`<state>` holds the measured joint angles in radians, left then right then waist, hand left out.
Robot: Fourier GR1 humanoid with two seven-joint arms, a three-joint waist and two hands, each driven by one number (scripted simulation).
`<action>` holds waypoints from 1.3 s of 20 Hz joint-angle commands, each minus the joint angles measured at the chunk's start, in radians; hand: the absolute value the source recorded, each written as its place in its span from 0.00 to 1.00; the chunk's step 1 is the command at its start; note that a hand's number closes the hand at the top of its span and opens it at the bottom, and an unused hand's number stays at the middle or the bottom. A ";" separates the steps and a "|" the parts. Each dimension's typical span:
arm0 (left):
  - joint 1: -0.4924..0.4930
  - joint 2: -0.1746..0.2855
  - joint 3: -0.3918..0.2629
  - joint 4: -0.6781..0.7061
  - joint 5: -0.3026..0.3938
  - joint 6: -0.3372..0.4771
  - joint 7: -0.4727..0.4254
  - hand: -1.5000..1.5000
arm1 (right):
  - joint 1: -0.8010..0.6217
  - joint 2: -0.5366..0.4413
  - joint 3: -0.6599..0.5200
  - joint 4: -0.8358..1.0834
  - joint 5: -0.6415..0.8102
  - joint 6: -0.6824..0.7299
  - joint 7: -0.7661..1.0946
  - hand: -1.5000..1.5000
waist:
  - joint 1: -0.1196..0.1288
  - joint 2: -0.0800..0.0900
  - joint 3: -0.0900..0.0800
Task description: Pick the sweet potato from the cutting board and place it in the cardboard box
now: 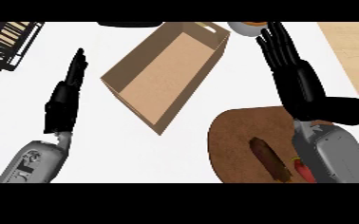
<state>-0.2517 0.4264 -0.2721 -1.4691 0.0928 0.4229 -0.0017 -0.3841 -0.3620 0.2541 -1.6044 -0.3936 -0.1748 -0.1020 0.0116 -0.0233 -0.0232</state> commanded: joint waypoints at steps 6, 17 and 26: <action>0.103 0.161 0.088 0.142 -0.055 0.004 0.036 0.50 | 0.055 -0.299 0.295 -0.032 0.144 0.442 0.072 0.00 | 0.025 0.029 0.021; 0.113 0.165 0.117 0.209 -0.002 -0.092 0.031 0.50 | 0.062 -0.578 0.306 0.251 0.505 0.601 -0.734 0.00 | 0.005 0.033 0.025; 0.099 0.163 0.108 0.144 -0.026 -0.086 0.117 0.50 | -0.164 -0.639 0.393 0.161 0.911 0.507 -0.626 0.00 | 0.010 0.022 0.023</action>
<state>-0.1392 0.5851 -0.1636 -1.3028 0.0685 0.3455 0.0655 -0.4733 -0.9897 0.6059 -1.4081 0.3874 0.3150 -0.7699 0.0215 0.0023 0.0003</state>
